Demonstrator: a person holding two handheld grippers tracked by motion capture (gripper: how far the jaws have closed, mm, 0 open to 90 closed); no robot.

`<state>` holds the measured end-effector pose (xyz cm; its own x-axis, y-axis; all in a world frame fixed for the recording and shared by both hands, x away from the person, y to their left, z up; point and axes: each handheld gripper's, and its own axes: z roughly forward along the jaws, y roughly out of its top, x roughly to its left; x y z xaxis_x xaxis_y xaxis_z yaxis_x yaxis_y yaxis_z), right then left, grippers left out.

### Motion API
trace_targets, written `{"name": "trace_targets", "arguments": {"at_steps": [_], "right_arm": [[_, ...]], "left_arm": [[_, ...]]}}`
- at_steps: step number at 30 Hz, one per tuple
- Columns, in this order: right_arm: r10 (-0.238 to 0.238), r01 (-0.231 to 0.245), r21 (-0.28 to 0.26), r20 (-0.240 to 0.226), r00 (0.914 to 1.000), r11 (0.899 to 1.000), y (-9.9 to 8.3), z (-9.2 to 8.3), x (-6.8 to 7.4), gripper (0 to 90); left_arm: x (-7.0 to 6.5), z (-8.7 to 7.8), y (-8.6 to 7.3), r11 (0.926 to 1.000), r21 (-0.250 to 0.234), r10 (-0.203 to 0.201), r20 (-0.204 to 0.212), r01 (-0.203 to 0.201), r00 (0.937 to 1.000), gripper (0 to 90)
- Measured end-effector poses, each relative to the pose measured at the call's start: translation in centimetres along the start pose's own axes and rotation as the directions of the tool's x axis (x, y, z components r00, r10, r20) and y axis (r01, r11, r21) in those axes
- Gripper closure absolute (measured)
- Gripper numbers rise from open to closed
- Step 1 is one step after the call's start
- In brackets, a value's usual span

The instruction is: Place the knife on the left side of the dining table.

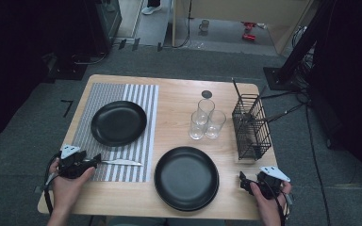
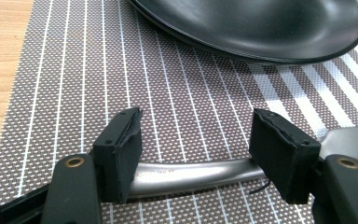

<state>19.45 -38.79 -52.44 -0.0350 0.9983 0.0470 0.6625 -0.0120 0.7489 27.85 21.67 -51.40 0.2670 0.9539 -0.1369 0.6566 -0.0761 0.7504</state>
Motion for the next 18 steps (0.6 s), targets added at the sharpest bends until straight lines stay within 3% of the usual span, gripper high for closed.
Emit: {"name": "trace_targets", "arguments": {"at_steps": [5,9,13,18], "right_arm": [[0.003,-0.003,-0.011,0.005,1.0000,1.000,-0.1,-0.1,-0.1,5.9],[0.009,-0.009,-0.033,-0.002,1.0000,0.999,0.1,-0.6,0.1,5.2],[-0.001,0.000,-0.090,-0.020,0.9998,0.996,1.1,-2.3,0.6,3.8],[-0.020,0.011,-0.181,-0.051,0.9985,0.983,2.8,-5.2,1.5,3.2]], "left_arm": [[-0.1,-0.2,-0.3,1.0000,-0.003,0.001,0.005,-0.001,1.0000,33.7],[-0.1,-0.2,-0.2,0.9997,-0.024,0.003,0.001,-0.003,1.0000,27.6],[0.4,0.0,0.3,0.9976,-0.069,-0.004,0.014,0.005,0.9999,20.7],[1.1,0.2,0.5,0.9932,-0.104,-0.049,0.031,0.052,0.9983,16.1]]}}
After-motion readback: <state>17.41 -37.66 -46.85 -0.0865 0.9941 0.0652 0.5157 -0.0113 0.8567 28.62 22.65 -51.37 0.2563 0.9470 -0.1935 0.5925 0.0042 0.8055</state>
